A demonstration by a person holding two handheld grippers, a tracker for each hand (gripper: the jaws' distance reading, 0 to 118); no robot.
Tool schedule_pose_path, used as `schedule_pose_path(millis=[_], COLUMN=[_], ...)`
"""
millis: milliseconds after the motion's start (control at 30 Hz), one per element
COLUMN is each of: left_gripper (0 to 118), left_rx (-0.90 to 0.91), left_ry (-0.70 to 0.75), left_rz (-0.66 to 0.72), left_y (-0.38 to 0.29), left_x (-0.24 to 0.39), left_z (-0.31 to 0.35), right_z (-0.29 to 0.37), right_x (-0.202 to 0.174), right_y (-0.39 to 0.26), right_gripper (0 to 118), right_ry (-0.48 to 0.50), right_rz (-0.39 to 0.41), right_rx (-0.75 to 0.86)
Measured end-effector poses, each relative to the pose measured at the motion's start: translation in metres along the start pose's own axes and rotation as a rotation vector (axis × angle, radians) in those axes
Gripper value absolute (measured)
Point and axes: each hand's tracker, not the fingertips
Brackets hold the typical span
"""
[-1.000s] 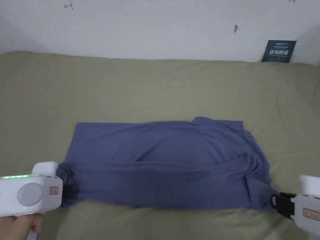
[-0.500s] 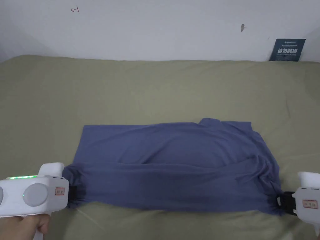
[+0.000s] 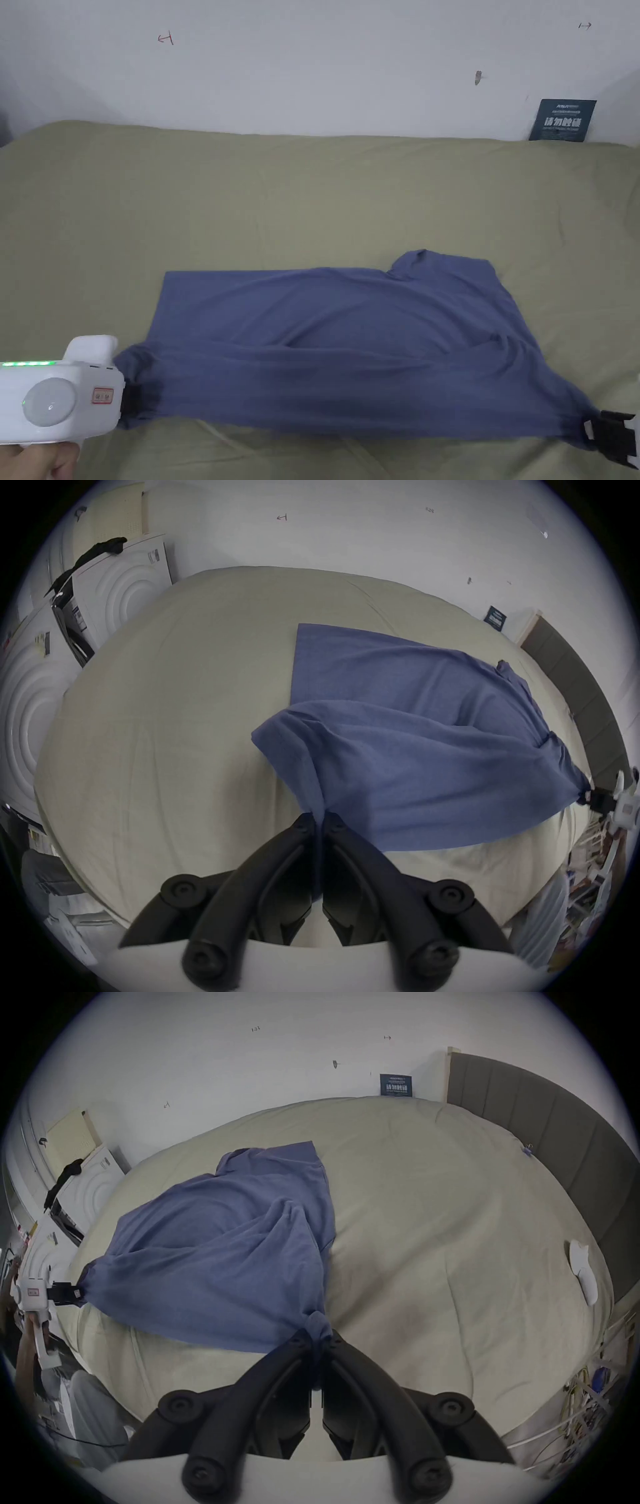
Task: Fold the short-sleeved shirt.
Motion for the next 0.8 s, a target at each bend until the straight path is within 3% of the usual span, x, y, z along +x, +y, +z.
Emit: schedule_pose_path(millis=[100,200,633,667,700,733,767,800], left_gripper=[2,2,5,13,50,89,117,118], left_rx=[0.000,0.003,-0.003,0.006,0.033,0.043,0.051,0.057], left_ry=[-0.005,-0.015,-0.030,-0.037,-0.071,-0.066,-0.050,-0.035], left_rz=[0.018,0.034,0.063,0.062,0.052,0.045,0.040,0.038], left_y=[-0.012,-0.022,-0.050,-0.050,-0.051,-0.052,-0.053,-0.053], left_x=[-0.010,-0.016,-0.036,-0.037,-0.037,-0.037,-0.038,-0.039], left_z=[0.007,0.020,0.032,0.032,0.035,0.036,0.037,0.039], right_z=[0.007,0.021,0.033,0.032,0.032,0.032,0.032,0.030], right_x=[-0.005,-0.005,-0.010,-0.009,-0.008,-0.006,-0.005,-0.004], right_y=[-0.017,-0.033,-0.068,-0.068,-0.067,-0.066,-0.063,-0.061], right_gripper=[6,6,6,9,33,74,114,113], right_ry=[0.015,0.039,0.080,0.081,0.084,0.083,0.075,0.063], right_rz=[0.037,-0.002,-0.013,-0.018,-0.027,-0.041,-0.054,-0.061], right_rx=[-0.011,-0.009,-0.050,-0.043,-0.040,-0.034,-0.027,-0.023])
